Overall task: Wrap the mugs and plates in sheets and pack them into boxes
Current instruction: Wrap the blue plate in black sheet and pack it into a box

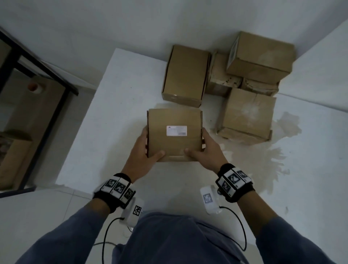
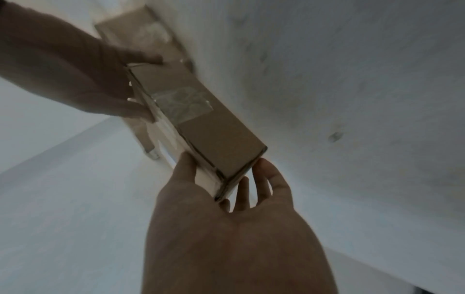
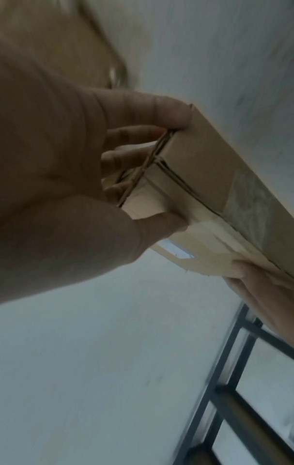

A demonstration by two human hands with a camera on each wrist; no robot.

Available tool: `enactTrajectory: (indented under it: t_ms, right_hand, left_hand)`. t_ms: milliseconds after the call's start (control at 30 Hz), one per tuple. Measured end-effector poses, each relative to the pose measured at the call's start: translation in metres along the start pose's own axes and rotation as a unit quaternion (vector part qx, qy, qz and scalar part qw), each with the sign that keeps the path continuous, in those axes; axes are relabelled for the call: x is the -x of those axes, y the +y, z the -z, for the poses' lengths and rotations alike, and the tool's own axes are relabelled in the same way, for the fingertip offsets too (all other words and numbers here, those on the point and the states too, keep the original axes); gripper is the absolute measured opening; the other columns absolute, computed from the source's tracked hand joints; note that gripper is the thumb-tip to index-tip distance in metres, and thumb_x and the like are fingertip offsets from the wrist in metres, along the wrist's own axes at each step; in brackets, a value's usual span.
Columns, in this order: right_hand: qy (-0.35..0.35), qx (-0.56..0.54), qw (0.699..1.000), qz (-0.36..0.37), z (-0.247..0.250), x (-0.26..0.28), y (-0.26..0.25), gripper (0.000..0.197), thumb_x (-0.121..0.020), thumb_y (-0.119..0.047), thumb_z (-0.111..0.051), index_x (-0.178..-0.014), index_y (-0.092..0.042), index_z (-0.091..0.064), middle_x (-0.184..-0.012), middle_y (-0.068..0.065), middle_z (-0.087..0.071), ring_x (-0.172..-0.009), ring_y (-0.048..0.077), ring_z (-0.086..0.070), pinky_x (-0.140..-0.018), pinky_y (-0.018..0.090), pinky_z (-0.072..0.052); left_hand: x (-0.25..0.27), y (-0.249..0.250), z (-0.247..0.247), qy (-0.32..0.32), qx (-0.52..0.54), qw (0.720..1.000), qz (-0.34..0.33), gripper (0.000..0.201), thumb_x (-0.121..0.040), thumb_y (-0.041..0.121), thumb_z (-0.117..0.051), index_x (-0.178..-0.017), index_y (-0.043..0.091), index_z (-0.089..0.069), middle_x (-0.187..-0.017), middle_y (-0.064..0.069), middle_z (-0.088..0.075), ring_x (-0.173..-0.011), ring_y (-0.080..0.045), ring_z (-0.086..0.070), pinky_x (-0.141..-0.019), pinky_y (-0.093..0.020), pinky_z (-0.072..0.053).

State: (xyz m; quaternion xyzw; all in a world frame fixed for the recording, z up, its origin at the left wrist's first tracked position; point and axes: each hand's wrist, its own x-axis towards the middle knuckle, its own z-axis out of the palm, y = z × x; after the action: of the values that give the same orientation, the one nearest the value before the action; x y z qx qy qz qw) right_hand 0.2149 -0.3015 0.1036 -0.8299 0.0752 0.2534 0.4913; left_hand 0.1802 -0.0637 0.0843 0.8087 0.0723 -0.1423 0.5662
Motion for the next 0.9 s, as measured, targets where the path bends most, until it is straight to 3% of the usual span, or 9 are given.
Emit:
enactTrajectory:
  t_ms: [100, 200, 300, 433, 500, 600, 667, 767, 900]
  right_hand:
    - [0.031, -0.036, 0.998, 0.048, 0.020, -0.012, -0.031, 0.069, -0.077, -0.035, -0.080, -0.134, -0.040, -0.041, -0.113, -0.021, -0.057, -0.101, 0.004, -0.058, -0.080, 0.029, -0.056]
    - [0.048, -0.056, 0.997, 0.025, 0.042, -0.047, -0.064, 0.067, -0.074, -0.043, -0.079, -0.130, -0.043, -0.042, -0.114, -0.021, -0.058, -0.102, 0.009, -0.061, -0.084, 0.041, -0.058]
    - [0.070, -0.066, 0.995, 0.004, 0.062, -0.089, -0.095, 0.063, -0.076, -0.038, -0.077, -0.130, -0.035, -0.045, -0.118, -0.012, -0.061, -0.095, 0.008, -0.062, -0.077, 0.039, -0.060]
    - [0.113, -0.054, 0.992, 0.021, 0.076, -0.129, -0.115, 0.080, -0.074, -0.030, -0.081, -0.139, -0.020, -0.035, -0.128, -0.003, -0.054, -0.108, 0.015, -0.056, -0.089, 0.030, -0.048]
    - [0.091, 0.001, 0.995, 0.031, 0.073, -0.139, -0.116, 0.092, -0.075, -0.035, -0.079, -0.148, -0.022, -0.024, -0.139, 0.000, -0.046, -0.120, 0.020, -0.051, -0.097, 0.033, -0.046]
    - [0.059, 0.191, 0.980, 0.027, 0.062, -0.144, -0.111, 0.078, -0.089, -0.032, -0.065, -0.152, -0.025, -0.020, -0.153, 0.015, -0.024, -0.129, 0.035, -0.044, -0.106, 0.039, -0.041]
    - [0.086, 0.265, 0.960, 0.025, 0.057, -0.145, -0.109, 0.066, -0.096, -0.024, -0.052, -0.153, -0.027, -0.019, -0.156, 0.022, -0.016, -0.126, 0.042, -0.046, -0.104, 0.044, -0.043]
    - [0.122, 0.318, 0.940, 0.027, 0.052, -0.151, -0.108, 0.061, -0.097, -0.015, -0.042, -0.152, -0.029, -0.020, -0.152, 0.023, -0.021, -0.116, 0.044, -0.052, -0.094, 0.046, -0.047]
    - [0.082, 0.354, 0.932, 0.003, 0.050, -0.158, -0.112, 0.064, -0.099, -0.017, -0.040, -0.155, -0.028, -0.009, -0.150, 0.026, -0.023, -0.120, 0.043, -0.049, -0.096, 0.045, -0.045]
  left_hand:
    - [-0.022, 0.040, 0.014, 0.061, -0.012, 0.997, -0.042, 0.075, -0.084, 0.019, -0.074, -0.143, 0.041, -0.033, -0.125, 0.018, -0.056, -0.103, 0.003, -0.059, -0.077, -0.016, -0.053]
    - [-0.066, 0.085, 0.024, 0.082, 0.016, 0.993, -0.087, 0.060, -0.088, 0.008, -0.068, -0.132, 0.037, -0.041, -0.110, 0.029, -0.059, -0.092, 0.013, -0.060, -0.070, -0.007, -0.048]
    - [-0.121, 0.104, 0.028, 0.087, 0.010, 0.991, -0.104, 0.053, -0.088, 0.015, -0.066, -0.134, 0.032, -0.046, -0.111, 0.023, -0.063, -0.097, 0.006, -0.064, -0.081, -0.015, -0.053]
    - [-0.185, 0.117, 0.028, 0.085, -0.040, 0.990, -0.108, 0.054, -0.091, 0.013, -0.062, -0.141, 0.023, -0.044, -0.125, 0.014, -0.057, -0.109, -0.007, -0.058, -0.093, -0.015, -0.048]
    - [-0.202, 0.117, 0.024, 0.063, -0.093, 0.990, -0.088, 0.062, -0.090, 0.014, -0.065, -0.146, 0.020, -0.039, -0.141, 0.006, -0.044, -0.123, -0.012, -0.047, -0.102, -0.016, -0.037]
    - [-0.212, 0.101, 0.017, 0.000, -0.177, 0.977, -0.115, 0.081, -0.075, 0.021, -0.083, -0.145, 0.020, -0.042, -0.153, -0.007, -0.023, -0.137, -0.025, -0.035, -0.113, -0.033, -0.035]
    - [-0.213, 0.091, 0.013, -0.004, -0.231, 0.962, -0.143, 0.084, -0.074, 0.014, -0.083, -0.146, 0.025, -0.041, -0.158, -0.007, -0.014, -0.140, -0.026, -0.031, -0.114, -0.040, -0.035]
    - [-0.216, 0.091, 0.012, 0.042, -0.245, 0.955, -0.163, 0.068, -0.082, 0.001, -0.069, -0.139, 0.030, -0.047, -0.159, -0.002, -0.012, -0.135, -0.023, -0.039, -0.108, -0.030, -0.039]
    - [-0.228, 0.096, 0.021, 0.038, -0.303, 0.937, -0.166, 0.057, -0.084, 0.001, -0.065, -0.129, 0.032, -0.049, -0.158, -0.004, -0.013, -0.125, -0.029, -0.048, -0.099, -0.040, -0.047]
